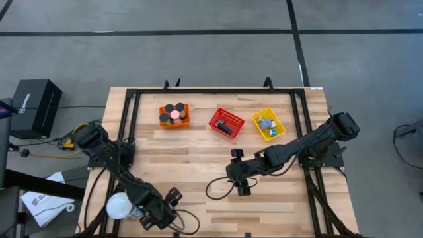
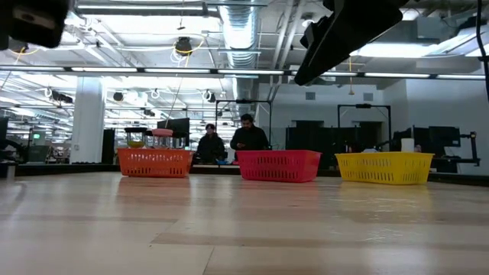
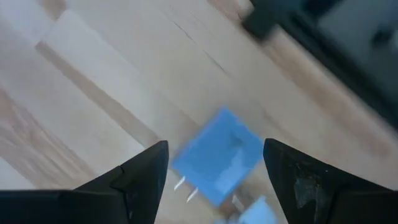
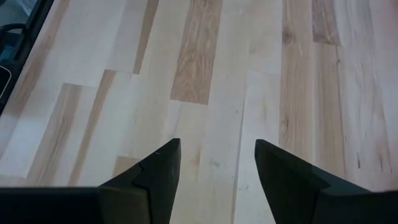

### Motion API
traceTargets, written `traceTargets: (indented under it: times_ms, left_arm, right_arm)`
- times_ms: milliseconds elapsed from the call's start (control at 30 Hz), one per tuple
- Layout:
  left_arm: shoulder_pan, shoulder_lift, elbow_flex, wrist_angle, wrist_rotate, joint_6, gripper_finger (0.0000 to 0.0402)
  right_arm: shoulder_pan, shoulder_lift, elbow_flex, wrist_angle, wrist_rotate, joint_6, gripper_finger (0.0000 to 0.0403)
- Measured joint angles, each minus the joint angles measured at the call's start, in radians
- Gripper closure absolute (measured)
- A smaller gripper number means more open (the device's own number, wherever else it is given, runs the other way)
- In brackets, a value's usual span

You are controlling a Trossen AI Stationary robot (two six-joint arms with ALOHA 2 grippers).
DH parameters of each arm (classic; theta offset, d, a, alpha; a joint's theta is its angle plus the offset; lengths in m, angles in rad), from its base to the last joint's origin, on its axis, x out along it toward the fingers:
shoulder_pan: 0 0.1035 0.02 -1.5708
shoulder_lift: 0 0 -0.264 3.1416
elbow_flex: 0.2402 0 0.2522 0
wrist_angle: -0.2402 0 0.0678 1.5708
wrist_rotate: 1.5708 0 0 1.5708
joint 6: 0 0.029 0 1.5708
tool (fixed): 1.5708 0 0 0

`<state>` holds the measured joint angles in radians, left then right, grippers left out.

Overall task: Pick & Place Office items
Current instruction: Put the light blue charger adapter into the yellow bin

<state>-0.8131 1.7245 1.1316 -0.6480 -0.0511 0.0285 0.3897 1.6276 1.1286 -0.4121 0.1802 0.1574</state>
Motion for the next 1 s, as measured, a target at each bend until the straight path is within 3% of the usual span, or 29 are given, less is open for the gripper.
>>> traceTargets:
  times_ms: [233,400,667,1000]
  left_arm:
    - [-0.059,0.004,-0.038,-0.028,-0.065,0.299,0.0143]
    - [-0.055,0.004,-0.07,-0.025,-0.143,0.4,0.0143]
    - [-0.048,0.004,-0.089,0.06,-0.126,0.585,0.0146]
    - [0.01,0.004,-0.111,0.126,-0.029,0.592,0.0147]
  right_arm:
    - [0.0,0.0,0.0,-0.001,0.0,0.0,0.0205]
    - [0.0,0.0,0.0,-0.002,0.0,0.0,0.0205]
    - [0.0,0.0,0.0,-0.002,0.0,0.0,0.0205]
    - [0.003,0.0,0.0,-0.001,-0.001,0.0,0.0205]
